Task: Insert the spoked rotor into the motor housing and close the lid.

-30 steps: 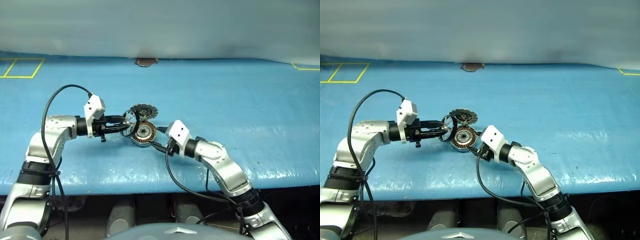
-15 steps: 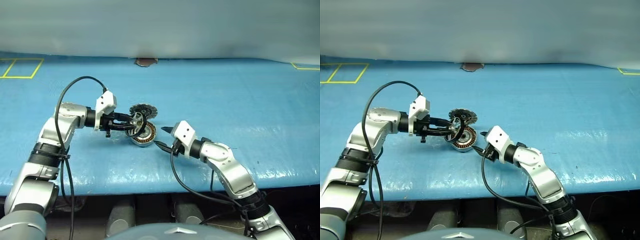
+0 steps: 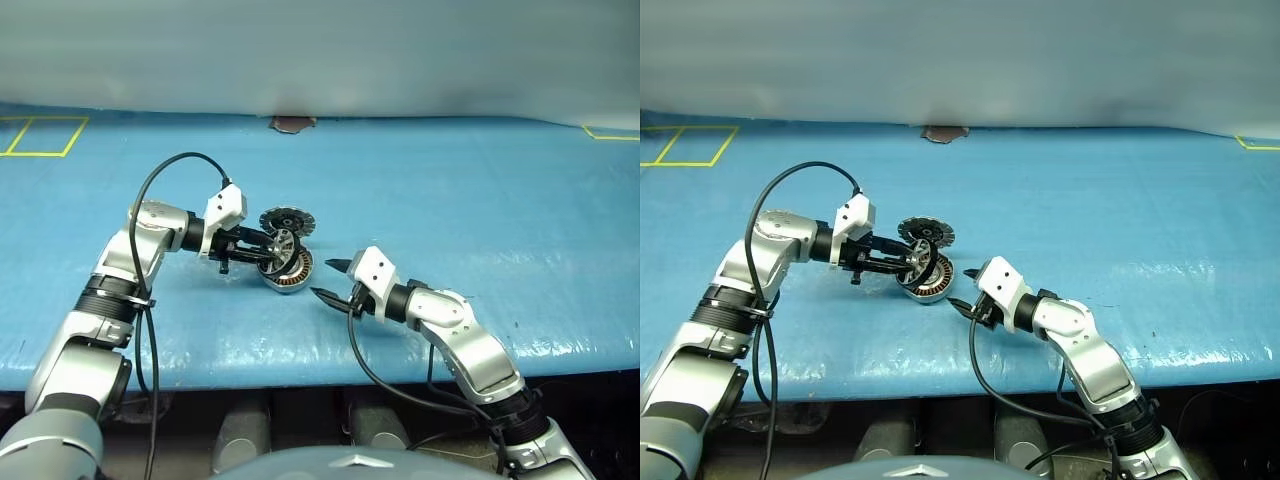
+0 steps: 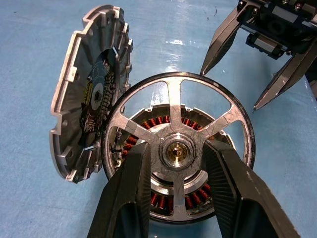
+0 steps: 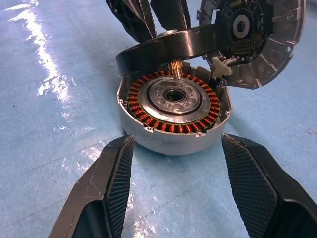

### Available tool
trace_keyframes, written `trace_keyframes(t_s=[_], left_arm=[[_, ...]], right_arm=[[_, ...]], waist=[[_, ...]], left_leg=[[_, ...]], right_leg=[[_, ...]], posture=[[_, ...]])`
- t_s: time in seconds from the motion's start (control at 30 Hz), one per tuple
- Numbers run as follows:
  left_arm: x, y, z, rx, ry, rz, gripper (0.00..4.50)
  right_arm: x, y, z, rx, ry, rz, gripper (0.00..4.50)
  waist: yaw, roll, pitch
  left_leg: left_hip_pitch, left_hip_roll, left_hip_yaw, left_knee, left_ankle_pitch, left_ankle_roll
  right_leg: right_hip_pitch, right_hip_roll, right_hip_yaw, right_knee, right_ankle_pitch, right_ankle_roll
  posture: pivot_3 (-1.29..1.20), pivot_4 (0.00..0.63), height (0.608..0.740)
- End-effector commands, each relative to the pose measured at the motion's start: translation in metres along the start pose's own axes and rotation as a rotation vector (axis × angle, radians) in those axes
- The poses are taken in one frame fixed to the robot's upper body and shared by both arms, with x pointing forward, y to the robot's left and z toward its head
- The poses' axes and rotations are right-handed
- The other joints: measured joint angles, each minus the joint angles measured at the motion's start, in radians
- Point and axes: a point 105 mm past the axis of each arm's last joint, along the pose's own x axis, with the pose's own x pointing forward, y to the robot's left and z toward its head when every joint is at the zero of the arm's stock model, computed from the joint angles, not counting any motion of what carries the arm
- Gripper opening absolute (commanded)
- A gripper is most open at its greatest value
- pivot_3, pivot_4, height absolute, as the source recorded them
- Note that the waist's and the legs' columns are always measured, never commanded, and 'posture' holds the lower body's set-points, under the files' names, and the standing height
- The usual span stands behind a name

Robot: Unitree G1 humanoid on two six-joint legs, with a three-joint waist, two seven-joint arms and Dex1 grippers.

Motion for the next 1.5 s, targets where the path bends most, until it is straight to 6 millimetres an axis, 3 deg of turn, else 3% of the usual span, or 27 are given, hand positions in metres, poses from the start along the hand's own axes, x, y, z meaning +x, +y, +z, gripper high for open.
trace_keyframes(t_s=[0.03, 0.53, 0.73, 1.07, 1.33, 1.5], left_arm=[[-0.002, 0.003, 0.008, 0.061, 0.021, -0.01, 1.52], [-0.001, 0.008, 0.01, 0.088, 0.055, -0.032, 1.52], [-0.002, 0.014, 0.013, 0.123, 0.053, 0.016, 3.26], [-0.007, 0.019, 0.024, 0.095, -0.046, 0.064, 3.26], [-0.01, 0.005, -0.004, 0.029, -0.043, 0.092, 3.26], [-0.018, -0.001, -0.016, -0.006, -0.054, 0.145, 3.26]], right_arm=[[-0.003, -0.001, 0.015, -0.038, -0.059, -0.014, 2.98], [-0.001, -0.004, 0.015, -0.046, -0.061, -0.046, 2.98], [-0.001, -0.007, 0.016, -0.053, -0.065, -0.059, 2.98], [-0.002, -0.012, 0.02, -0.05, -0.081, -0.096, 2.98], [0.01, -0.022, 0.031, -0.042, -0.11, -0.129, 2.98], [0.028, -0.013, 0.035, -0.042, -0.106, -0.05, 2.98]], waist=[[0.0, 0.0, 0.0], [-0.003, 0.0, 0.0], [-0.002, 0.0, 0.0], [-0.001, 0.0, 0.0], [-0.011, 0.0, 0.0], [-0.012, 0.0, 0.0]], left_leg=[[0.0, 0.0, 0.0, 0.0, 0.0, 0.0], [0.0, 0.0, 0.0, 0.001, 0.0, 0.0], [0.0, 0.0, 0.0, 0.001, 0.0, 0.0], [0.0, 0.0, 0.0, 0.003, 0.0, 0.0], [0.0, 0.0, 0.0, 0.003, 0.0, 0.001], [0.0, 0.0, 0.0, 0.003, 0.0, 0.001]], right_leg=[[0.0, 0.0, 0.0, 0.0, 0.0, 0.0], [0.0, 0.0, 0.0, 0.001, 0.0, 0.0], [0.0, 0.0, 0.0, 0.001, 0.0, 0.0], [0.001, 0.0, 0.0, 0.001, 0.001, 0.001], [0.001, 0.001, 0.001, 0.001, 0.001, 0.001], [0.001, 0.001, 0.001, 0.002, 0.001, 0.001]], posture=[[0.0, 0.15, 0.74], [0.0, 0.15, 0.74], [0.0, 0.15, 0.74], [0.0, 0.15, 0.74], [0.0, 0.15, 0.74], [0.0, 0.15, 0.74]])
